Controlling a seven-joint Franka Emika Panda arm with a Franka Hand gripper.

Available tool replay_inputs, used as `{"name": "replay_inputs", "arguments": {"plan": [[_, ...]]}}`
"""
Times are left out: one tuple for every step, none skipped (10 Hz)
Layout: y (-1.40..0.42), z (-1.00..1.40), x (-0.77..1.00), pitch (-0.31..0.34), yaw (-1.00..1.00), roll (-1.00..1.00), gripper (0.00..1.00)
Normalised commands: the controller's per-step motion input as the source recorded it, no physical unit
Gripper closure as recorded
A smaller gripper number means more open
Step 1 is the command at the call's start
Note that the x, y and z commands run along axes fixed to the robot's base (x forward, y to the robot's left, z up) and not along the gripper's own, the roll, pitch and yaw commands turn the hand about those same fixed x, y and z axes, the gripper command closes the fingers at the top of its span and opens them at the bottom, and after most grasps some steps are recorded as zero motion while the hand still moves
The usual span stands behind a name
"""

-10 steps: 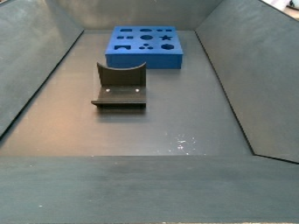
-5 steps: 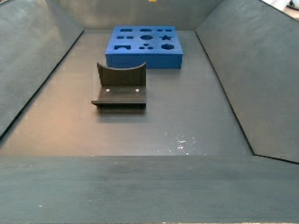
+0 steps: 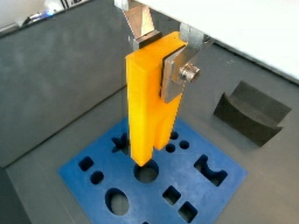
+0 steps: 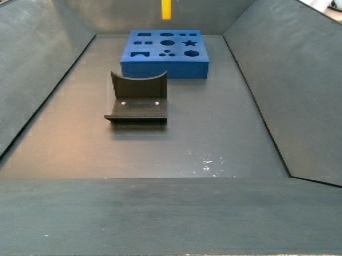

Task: Pick up the double-square object. Move up. Move to above the board. Insert the double-square object.
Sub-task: Insert the double-square object.

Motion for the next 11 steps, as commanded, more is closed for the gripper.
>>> {"name": "replay_inputs", "arguments": {"plan": [[0.0, -0.24, 1.0, 0.003, 0.16, 0.0, 1.0], [0.0, -0.21, 1.0, 0.001, 0.16, 0.0, 1.0], [-0.01, -0.19, 1.0, 0.006, 0.16, 0.0, 1.0], [0.0, -0.15, 1.0, 0.001, 0.17, 0.0, 1.0], [-0.03, -0.14, 1.0, 0.04, 0.18, 0.02, 1.0], [-0.09, -0.18, 1.0, 0.093, 0.16, 0.06, 1.0], [-0.11, -0.21, 1.0, 0.124, 0.14, 0.07, 1.0], [-0.11, -0.22, 1.0, 0.13, 0.14, 0.08, 1.0], [-0.11, -0.19, 1.0, 0.124, 0.15, 0.08, 1.0], [-0.11, -0.11, 1.0, 0.123, 0.15, 0.06, 1.0], [-0.17, 0.0, 1.0, 0.2, 0.0, 0.01, 1.0]]}}
